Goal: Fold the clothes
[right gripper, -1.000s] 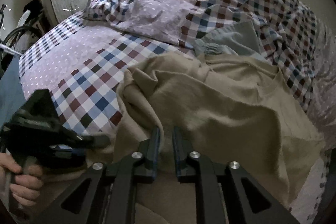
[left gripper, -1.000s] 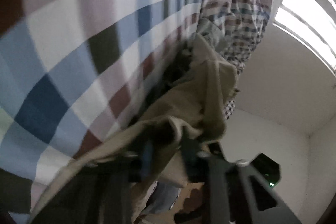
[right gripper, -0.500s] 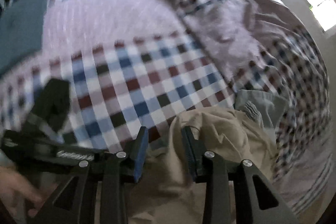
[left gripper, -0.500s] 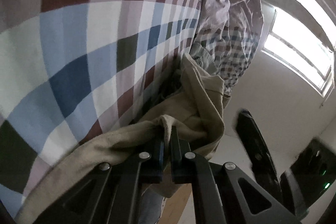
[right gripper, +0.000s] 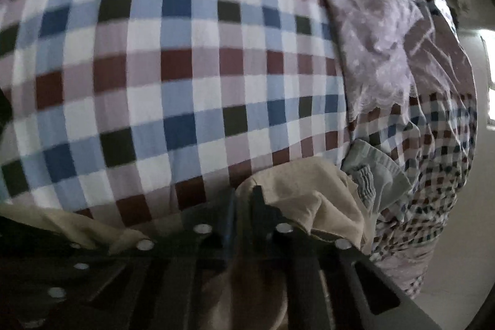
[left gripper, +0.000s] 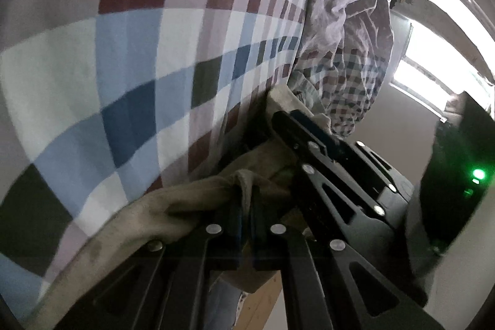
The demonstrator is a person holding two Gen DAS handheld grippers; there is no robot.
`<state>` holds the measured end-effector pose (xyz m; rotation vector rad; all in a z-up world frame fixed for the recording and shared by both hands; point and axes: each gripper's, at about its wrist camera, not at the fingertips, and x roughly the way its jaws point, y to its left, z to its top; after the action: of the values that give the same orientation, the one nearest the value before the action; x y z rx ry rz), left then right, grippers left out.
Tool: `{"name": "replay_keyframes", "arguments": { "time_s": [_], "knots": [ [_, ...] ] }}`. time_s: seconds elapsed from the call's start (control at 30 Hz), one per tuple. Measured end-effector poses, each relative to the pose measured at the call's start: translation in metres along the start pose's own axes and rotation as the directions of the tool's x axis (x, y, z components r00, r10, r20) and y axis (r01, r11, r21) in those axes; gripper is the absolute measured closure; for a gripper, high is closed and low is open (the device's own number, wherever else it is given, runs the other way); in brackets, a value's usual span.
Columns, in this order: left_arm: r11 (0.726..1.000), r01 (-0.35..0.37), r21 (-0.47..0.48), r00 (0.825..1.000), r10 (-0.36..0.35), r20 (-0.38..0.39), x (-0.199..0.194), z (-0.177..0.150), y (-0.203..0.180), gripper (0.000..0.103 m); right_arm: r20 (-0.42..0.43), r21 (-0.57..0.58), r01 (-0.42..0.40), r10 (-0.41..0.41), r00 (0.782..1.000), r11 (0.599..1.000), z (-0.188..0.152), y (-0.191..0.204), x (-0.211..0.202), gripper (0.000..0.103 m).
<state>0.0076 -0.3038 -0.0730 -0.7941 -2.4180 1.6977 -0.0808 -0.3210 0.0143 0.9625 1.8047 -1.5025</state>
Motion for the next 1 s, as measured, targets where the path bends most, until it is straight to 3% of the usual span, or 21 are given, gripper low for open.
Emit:
{"name": "replay_keyframes", "arguments": {
  "time_s": [0.07, 0.13, 0.2, 0.3, 0.43, 0.53, 0.7, 0.77, 0.8, 0.87, 0.9, 1.0],
  "knots": [
    [1.0, 0.004, 0.003, 1.0, -0.004, 0.005, -0.001, 0.0, -0.001, 0.102, -0.008, -0.022, 0.047, -0.047, 0.999, 0.999, 0.0, 0.0, 0.003, 0.103],
    [1.0, 0.004, 0.005, 1.0, -0.004, 0.017, -0.004, 0.0, -0.001, 0.102, 0.064, 0.064, 0.046, -0.051, 0.997, 0.997, 0.001, -0.016, -0.014, 0.103],
    [1.0, -0.001, 0.004, 0.999, 0.001, 0.045, -0.009, 0.0, -0.001, 0.102, 0.186, 0.199, -0.007, -0.031, 0.982, 0.98, 0.0, -0.042, -0.041, 0.103],
    [1.0, 0.012, 0.002, 0.992, -0.012, 0.126, -0.025, 0.001, -0.003, 0.102, 0.356, 0.399, -0.116, -0.036, 0.934, 0.91, -0.009, -0.093, -0.082, 0.103],
    [0.998, 0.06, 0.019, 0.959, -0.063, 0.276, -0.06, 0.006, -0.012, 0.102, 0.477, 0.531, -0.242, -0.05, 0.877, 0.812, -0.019, -0.141, -0.111, 0.103],
    [0.997, 0.069, 0.046, 0.935, -0.08, 0.346, -0.08, 0.011, -0.021, 0.102, 0.458, 0.544, -0.218, -0.069, 0.886, 0.811, -0.01, -0.145, -0.101, 0.103],
    [1.0, -0.03, 0.001, 0.941, 0.027, 0.336, -0.073, 0.028, -0.008, 0.102, 0.386, 0.573, -0.208, -0.037, 0.922, 0.793, 0.014, -0.137, -0.048, 0.102],
    [0.999, -0.046, -0.019, 0.942, 0.05, 0.33, -0.072, 0.033, -0.003, 0.101, 0.368, 0.588, -0.209, -0.029, 0.93, 0.781, 0.015, -0.134, -0.035, 0.096],
    [0.998, -0.056, -0.023, 0.942, 0.06, 0.33, -0.072, 0.034, -0.002, 0.101, 0.377, 0.594, -0.214, -0.034, 0.925, 0.776, 0.008, -0.135, -0.037, 0.092],
    [0.996, -0.087, 0.005, 0.93, 0.08, 0.358, -0.075, 0.031, -0.008, 0.099, 0.397, 0.604, -0.224, -0.045, 0.917, 0.765, -0.006, -0.138, -0.041, 0.071],
    [0.994, -0.105, 0.019, 0.923, 0.09, 0.375, -0.078, 0.03, -0.011, 0.095, 0.413, 0.613, -0.231, -0.057, 0.909, 0.756, -0.02, -0.142, -0.048, 0.066],
    [0.99, -0.136, 0.034, 0.904, 0.11, 0.414, -0.089, 0.029, -0.015, 0.088, 0.491, 0.636, -0.306, -0.064, 0.869, 0.708, -0.082, -0.152, -0.074, 0.06]
  ]
}}
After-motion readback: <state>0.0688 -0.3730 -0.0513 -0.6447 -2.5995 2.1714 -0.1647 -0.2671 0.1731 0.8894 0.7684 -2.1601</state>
